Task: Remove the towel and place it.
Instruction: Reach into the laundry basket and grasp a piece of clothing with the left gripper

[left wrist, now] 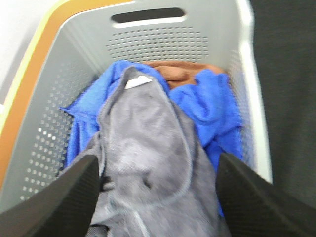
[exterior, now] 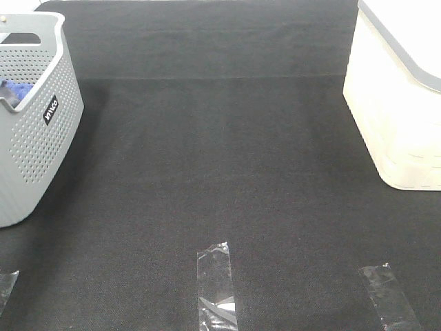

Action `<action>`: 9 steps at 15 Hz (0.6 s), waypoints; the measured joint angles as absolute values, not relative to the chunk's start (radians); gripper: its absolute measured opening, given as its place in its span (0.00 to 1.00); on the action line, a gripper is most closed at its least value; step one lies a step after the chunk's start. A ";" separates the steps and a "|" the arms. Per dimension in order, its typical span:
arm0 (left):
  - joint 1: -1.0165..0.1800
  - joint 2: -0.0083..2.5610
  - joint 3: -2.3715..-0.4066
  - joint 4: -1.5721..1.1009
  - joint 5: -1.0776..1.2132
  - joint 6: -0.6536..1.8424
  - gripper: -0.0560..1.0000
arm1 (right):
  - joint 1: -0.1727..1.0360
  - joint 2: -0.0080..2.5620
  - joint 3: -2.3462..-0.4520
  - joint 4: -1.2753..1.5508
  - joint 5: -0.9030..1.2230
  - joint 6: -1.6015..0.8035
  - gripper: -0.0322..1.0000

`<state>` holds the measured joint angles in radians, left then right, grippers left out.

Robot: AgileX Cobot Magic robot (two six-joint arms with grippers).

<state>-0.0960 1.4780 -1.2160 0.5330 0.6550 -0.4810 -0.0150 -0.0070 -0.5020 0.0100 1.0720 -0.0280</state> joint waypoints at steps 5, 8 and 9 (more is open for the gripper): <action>0.038 1.735 -1.468 0.542 0.719 -0.474 0.67 | -0.015 -0.007 -0.502 0.010 1.072 -0.028 0.79; 0.080 1.851 -1.561 0.542 0.724 -0.427 0.67 | -0.015 -0.007 -0.502 0.010 1.072 -0.028 0.79; 0.089 1.893 -1.596 0.542 0.725 -0.407 0.67 | -0.015 -0.007 -0.502 0.010 1.072 -0.028 0.79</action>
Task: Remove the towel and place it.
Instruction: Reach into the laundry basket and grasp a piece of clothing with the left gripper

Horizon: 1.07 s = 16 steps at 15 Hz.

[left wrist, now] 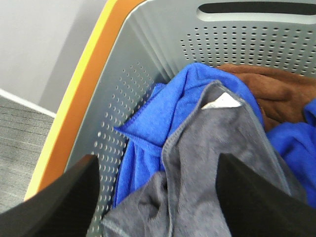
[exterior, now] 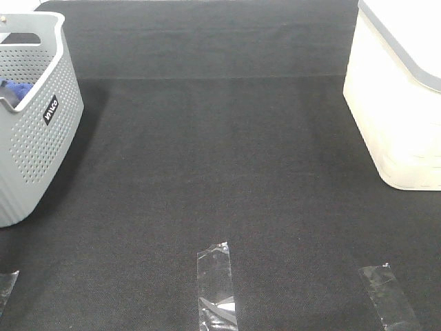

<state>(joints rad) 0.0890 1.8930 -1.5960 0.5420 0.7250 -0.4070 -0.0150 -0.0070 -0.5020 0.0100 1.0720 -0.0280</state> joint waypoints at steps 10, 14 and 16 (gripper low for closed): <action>0.107 2.274 -2.035 0.389 0.842 -0.142 0.67 | -0.015 -0.007 -0.502 0.010 1.072 -0.028 0.79; 0.107 2.350 -2.123 0.329 0.852 -0.083 0.59 | -0.015 -0.007 -0.502 0.010 1.072 -0.028 0.79; 0.107 2.350 -2.126 0.330 0.855 -0.083 0.58 | -0.015 -0.007 -0.502 0.010 1.072 -0.028 0.79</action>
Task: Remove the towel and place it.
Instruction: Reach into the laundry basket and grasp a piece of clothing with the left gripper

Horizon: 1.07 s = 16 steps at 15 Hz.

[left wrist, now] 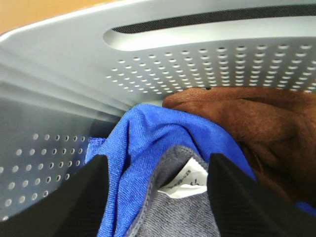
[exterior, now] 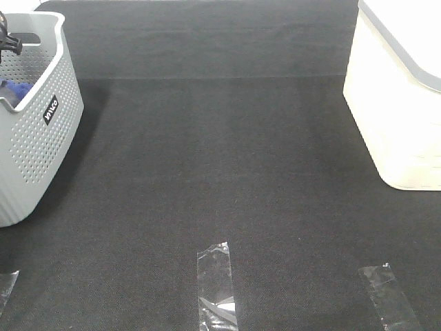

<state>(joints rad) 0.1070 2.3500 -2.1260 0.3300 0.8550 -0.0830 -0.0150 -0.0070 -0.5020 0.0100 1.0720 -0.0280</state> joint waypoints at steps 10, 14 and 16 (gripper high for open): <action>0.107 2.408 -2.129 0.379 0.848 -0.076 0.58 | -0.015 -0.003 -0.502 0.010 1.072 -0.028 0.79; 0.107 2.408 -2.129 0.382 0.839 -0.076 0.51 | -0.015 -0.003 -0.502 0.010 1.072 -0.028 0.79; 0.107 2.408 -2.129 0.383 0.839 -0.076 0.50 | -0.015 -0.003 -0.502 0.010 1.072 -0.028 0.79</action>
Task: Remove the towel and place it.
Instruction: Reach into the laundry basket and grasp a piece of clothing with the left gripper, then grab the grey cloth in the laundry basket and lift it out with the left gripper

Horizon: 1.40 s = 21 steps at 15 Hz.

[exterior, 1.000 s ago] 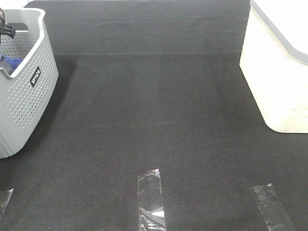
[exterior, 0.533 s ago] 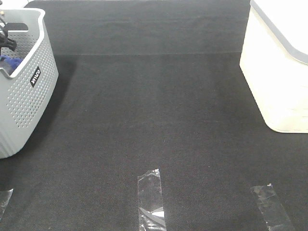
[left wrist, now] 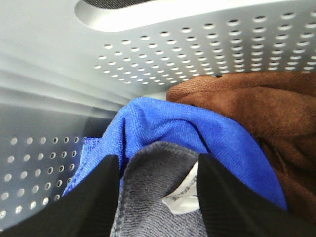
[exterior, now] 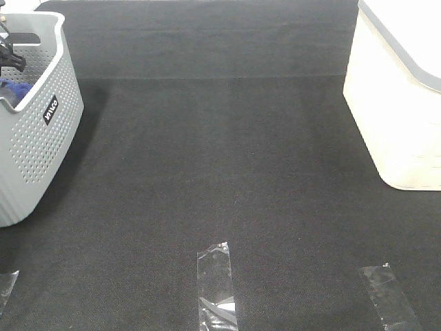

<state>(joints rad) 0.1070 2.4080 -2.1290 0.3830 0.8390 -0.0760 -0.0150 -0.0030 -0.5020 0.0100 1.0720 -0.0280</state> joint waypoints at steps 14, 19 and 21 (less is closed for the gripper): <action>0.165 2.400 -2.146 0.321 0.841 -0.138 0.60 | -0.015 -0.003 -0.502 0.010 1.072 -0.028 0.79; 0.183 2.400 -2.146 0.187 0.783 -0.051 0.60 | -0.015 -0.003 -0.502 0.010 1.072 -0.028 0.79; 0.183 2.414 -2.146 0.169 0.778 -0.033 0.60 | -0.015 -0.003 -0.502 0.011 1.072 -0.028 0.79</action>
